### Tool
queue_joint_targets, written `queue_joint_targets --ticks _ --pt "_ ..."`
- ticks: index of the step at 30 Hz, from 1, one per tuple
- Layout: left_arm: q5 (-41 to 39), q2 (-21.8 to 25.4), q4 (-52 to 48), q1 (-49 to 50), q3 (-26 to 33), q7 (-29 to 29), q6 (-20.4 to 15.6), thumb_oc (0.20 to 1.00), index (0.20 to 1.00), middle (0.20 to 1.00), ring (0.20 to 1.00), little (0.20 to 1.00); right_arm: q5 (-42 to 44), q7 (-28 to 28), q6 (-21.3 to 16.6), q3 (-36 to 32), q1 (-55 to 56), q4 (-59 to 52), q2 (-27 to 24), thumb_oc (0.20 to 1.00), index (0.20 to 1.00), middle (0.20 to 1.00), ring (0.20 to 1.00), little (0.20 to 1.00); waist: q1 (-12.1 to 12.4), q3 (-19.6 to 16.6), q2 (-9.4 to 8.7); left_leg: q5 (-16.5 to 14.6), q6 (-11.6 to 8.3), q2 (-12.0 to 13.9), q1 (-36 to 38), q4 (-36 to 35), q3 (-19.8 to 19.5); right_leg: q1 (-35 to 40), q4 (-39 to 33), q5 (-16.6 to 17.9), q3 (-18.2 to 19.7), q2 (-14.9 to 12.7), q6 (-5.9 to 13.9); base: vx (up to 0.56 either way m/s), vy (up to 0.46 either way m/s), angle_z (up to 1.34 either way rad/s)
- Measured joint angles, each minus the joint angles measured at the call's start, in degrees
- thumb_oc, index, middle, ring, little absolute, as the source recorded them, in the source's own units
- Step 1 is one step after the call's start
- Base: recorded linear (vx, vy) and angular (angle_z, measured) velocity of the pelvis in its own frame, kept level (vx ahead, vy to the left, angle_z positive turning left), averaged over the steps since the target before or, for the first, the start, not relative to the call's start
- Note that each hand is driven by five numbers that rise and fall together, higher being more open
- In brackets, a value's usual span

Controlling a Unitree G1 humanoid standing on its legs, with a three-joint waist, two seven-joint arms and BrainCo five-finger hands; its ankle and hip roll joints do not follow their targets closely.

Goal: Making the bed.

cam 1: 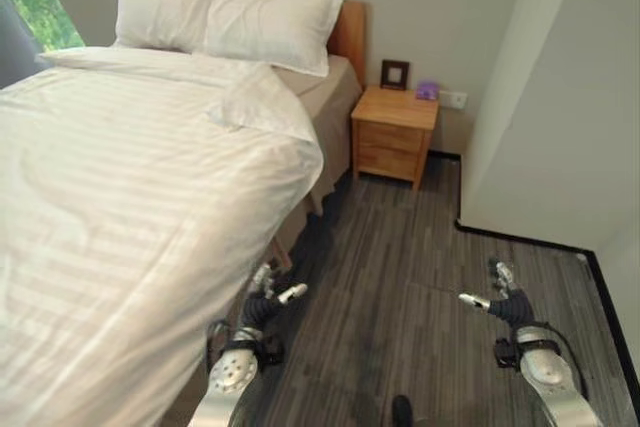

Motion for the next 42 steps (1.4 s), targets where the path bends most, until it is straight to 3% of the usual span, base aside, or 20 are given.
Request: queue_joint_targets --ticks 8,11,14,15,17,21,23,26,27,28,29,31,32,33,34,35,37,38,40,42 --pt "5.6 2.9 -0.6 -1.9 2.4 0.5 0.8 1.000 1.000 1.000 1.000 1.000 -4.4 0.0 0.2 0.7 -2.5 0.3 -1.7 1.000 1.000 1.000 1.000 1.000 0.3 0.8 -1.64 -0.3 0.34 -0.8 0.1 0.0 -0.2 0.5 0.5 0.2 -0.3 -0.7 1.02 0.05 0.144 0.01" --pt "7.9 4.1 -1.8 -4.0 4.6 2.2 0.8 1.000 1.000 1.000 1.000 1.000 -4.7 0.0 -0.1 -0.5 -3.8 0.1 -1.8 1.000 1.000 1.000 1.000 1.000 0.2 2.1 -2.42 -0.1 1.28 -1.2 -0.4 0.0 -0.2 -5.2 10.9 -1.1 -0.1 -1.0 5.03 0.10 0.110 -0.08" --pt "10.1 4.6 -2.0 -5.3 6.1 4.0 0.7 1.000 1.000 1.000 1.000 1.000 -6.7 0.0 -0.6 -0.5 -5.2 -1.8 -1.6 1.000 1.000 1.000 1.000 1.000 -0.2 4.2 -1.10 -0.4 2.20 0.3 1.0 0.0 1.4 -12.8 24.2 0.0 -0.7 -1.8 9.59 0.25 0.007 -0.32" --pt "10.1 4.7 -2.1 -5.2 6.2 4.6 0.6 1.000 1.000 1.000 1.000 1.000 -6.7 -0.1 -0.7 -0.5 -5.1 -2.8 -1.7 1.000 1.000 1.000 1.000 1.000 -0.3 4.0 -1.42 -0.7 2.00 0.0 1.0 0.0 2.0 -14.1 26.5 -2.1 -2.6 -3.3 8.28 0.33 -0.102 -0.22" --pt "10.1 4.7 -2.3 -4.9 6.2 4.9 0.5 1.000 1.000 1.000 1.000 1.000 -6.7 -0.2 -1.0 -0.5 -5.1 -6.1 -1.7 1.000 1.000 1.000 1.000 1.000 -0.2 3.9 -1.51 -1.0 1.63 -0.2 0.5 0.0 2.7 -14.2 22.7 -5.4 -4.8 -5.6 5.98 0.38 -0.155 -0.17" --pt "10.0 4.5 -1.3 -5.3 6.3 4.9 0.5 1.000 1.000 1.000 1.000 1.000 -6.7 0.1 -2.3 0.1 -5.1 -9.0 -1.6 1.000 1.000 1.000 1.000 1.000 -0.5 4.0 -1.36 -1.2 1.36 -0.2 -1.2 0.1 2.1 -10.6 0.5 -6.3 -6.7 -8.0 6.03 0.38 -0.207 -0.04" --pt "10.0 3.7 0.9 -6.9 6.2 4.9 0.4 1.000 1.000 1.000 1.000 1.000 -6.7 0.0 -2.2 0.4 -4.9 -8.7 -1.6 1.000 1.000 1.000 1.000 1.000 -2.0 3.9 -1.42 -1.6 0.47 0.3 -0.7 0.1 0.4 -10.6 0.0 -6.1 -6.5 -9.1 6.13 0.44 -0.270 0.33" --pt "10.1 3.4 0.7 -6.7 4.8 4.8 -0.6 1.000 1.000 1.000 1.000 1.000 -6.7 0.1 -2.3 1.2 -3.5 -8.5 -1.8 1.000 1.000 1.000 1.000 1.000 -4.4 3.2 -2.61 -2.6 -2.46 2.3 1.5 0.1 -2.3 -7.1 0.3 -5.1 -3.4 -7.6 5.21 0.37 -0.314 0.58" --pt "10.0 2.3 0.7 -5.8 3.2 4.9 -0.9 1.000 1.000 1.000 1.000 1.000 -6.7 0.0 -2.8 1.2 -2.3 -7.3 -2.5 1.000 1.000 1.000 1.000 1.000 -5.0 2.7 -0.34 -2.5 -3.51 5.8 2.7 0.7 -3.8 -5.6 1.0 -0.7 -2.3 -4.4 4.98 0.57 -0.571 0.64" --pt "10.0 1.8 0.4 -5.6 2.8 4.8 -1.2 1.000 1.000 1.000 1.000 1.000 -6.8 0.1 -3.3 1.3 -2.6 -5.7 -2.8 1.000 1.000 1.000 1.000 1.000 -5.3 3.1 0.53 -2.6 -4.73 7.3 2.1 3.7 -4.5 -5.5 2.6 -0.9 -2.3 -2.4 4.56 0.45 -0.529 0.35" --pt "9.7 0.5 0.0 -5.1 3.0 4.7 -1.6 1.000 1.000 1.000 1.000 1.000 -6.9 0.3 -2.6 1.9 -2.2 -3.4 -3.0 1.000 1.000 1.000 1.000 1.000 -4.0 3.3 0.51 -2.7 -5.03 10.2 -1.3 14.7 -5.5 -4.8 3.7 -1.1 -1.9 -0.5 0.27 0.48 -0.556 -0.07" --pt "8.9 0.1 0.0 -4.6 3.0 4.7 -1.6 1.000 1.000 1.000 1.000 1.000 -6.9 0.4 -2.5 1.3 -1.8 -3.5 -3.5 1.000 1.000 1.000 1.000 1.000 -2.1 3.2 0.98 -1.5 -4.06 13.9 -6.9 28.4 -6.6 -3.0 3.0 -1.4 -1.9 1.0 -2.46 0.54 -0.488 -0.45" --pt "8.9 -0.5 0.0 -4.6 3.2 4.7 -1.6 1.000 1.000 1.000 1.000 1.000 -6.8 0.3 -2.7 1.4 -2.3 -4.2 -4.7 1.000 1.000 1.000 1.000 1.000 -1.8 3.2 1.68 5.0 -3.70 16.6 -11.3 36.8 -10.1 -1.2 2.9 -3.4 -1.6 3.9 -4.75 0.44 -0.294 -0.44" --pt "8.9 -0.3 -0.8 -4.7 3.2 4.4 -1.5 1.000 1.000 1.000 1.000 1.000 -6.8 0.3 -2.7 1.4 -2.3 -4.6 -4.8 1.000 1.000 1.000 1.000 1.000 -1.8 3.9 0.49 11.3 -2.15 17.2 -13.3 41.4 -11.0 0.4 2.7 -4.3 -1.5 4.4 -6.05 0.43 -0.216 -0.37" --pt "8.9 0.1 -1.9 -4.6 3.1 4.4 -1.7 1.000 1.000 1.000 1.000 1.000 -6.8 0.2 -2.6 1.5 -2.3 -5.1 -4.8 1.000 1.000 1.000 1.000 1.000 -1.5 4.3 -1.19 11.2 -3.19 16.9 -15.3 45.4 -12.1 1.3 2.5 -4.7 -0.6 3.9 -7.20 0.24 -0.058 -0.36" --pt "8.9 0.4 -2.1 -4.7 2.6 4.2 -1.8 1.000 1.000 1.000 1.000 1.000 -6.8 0.2 -2.6 1.6 -2.6 -5.5 -4.8 1.000 1.000 1.000 1.000 1.000 -1.1 4.5 -2.80 8.1 -3.95 15.3 -16.1 46.4 -12.2 2.1 2.3 -4.2 0.2 3.2 -7.05 0.39 -0.099 -0.44" --pt "8.9 -0.1 -3.3 -4.1 2.4 3.8 -1.7 1.000 1.000 1.000 1.000 1.000 -6.8 0.2 -2.7 1.5 -3.2 -7.3 -5.5 1.000 1.000 1.000 1.000 1.000 -0.7 4.8 -4.23 3.3 -5.10 9.4 -19.7 43.2 -11.0 3.1 1.8 -6.6 2.9 2.4 -8.32 0.36 -0.047 -0.47" --pt "8.9 -0.7 -3.8 -4.1 2.1 3.7 -1.8 1.000 1.000 1.000 1.000 1.000 -6.8 0.2 -2.4 1.4 -3.6 -7.3 -5.9 1.000 1.000 1.000 1.000 1.000 0.0 5.2 -4.35 1.5 -4.44 7.3 -20.3 39.1 -9.0 4.2 0.6 -5.6 3.4 2.2 -8.28 0.44 0.028 -0.48" --pt "8.9 -1.0 -3.7 -3.3 1.2 3.0 -1.7 1.000 1.000 1.000 1.000 1.000 -6.8 0.3 -2.4 1.7 -4.0 -6.8 -6.2 1.000 1.000 1.000 1.000 1.000 0.5 6.1 -3.13 1.6 -4.15 4.0 -22.6 28.2 -3.5 6.6 0.1 -9.2 3.3 3.8 -6.79 0.56 0.069 -0.13" --pt "8.9 -2.0 -3.4 -2.1 1.3 2.6 -2.0 1.000 1.000 1.000 1.000 1.000 -6.8 0.3 -2.2 3.5 -5.8 -3.5 -6.8 1.000 1.000 1.000 1.000 1.000 1.8 6.1 -1.07 3.6 -1.83 -1.1 -21.8 5.8 -1.5 7.9 0.2 -10.8 4.7 4.9 -5.60 0.48 0.043 -0.30"
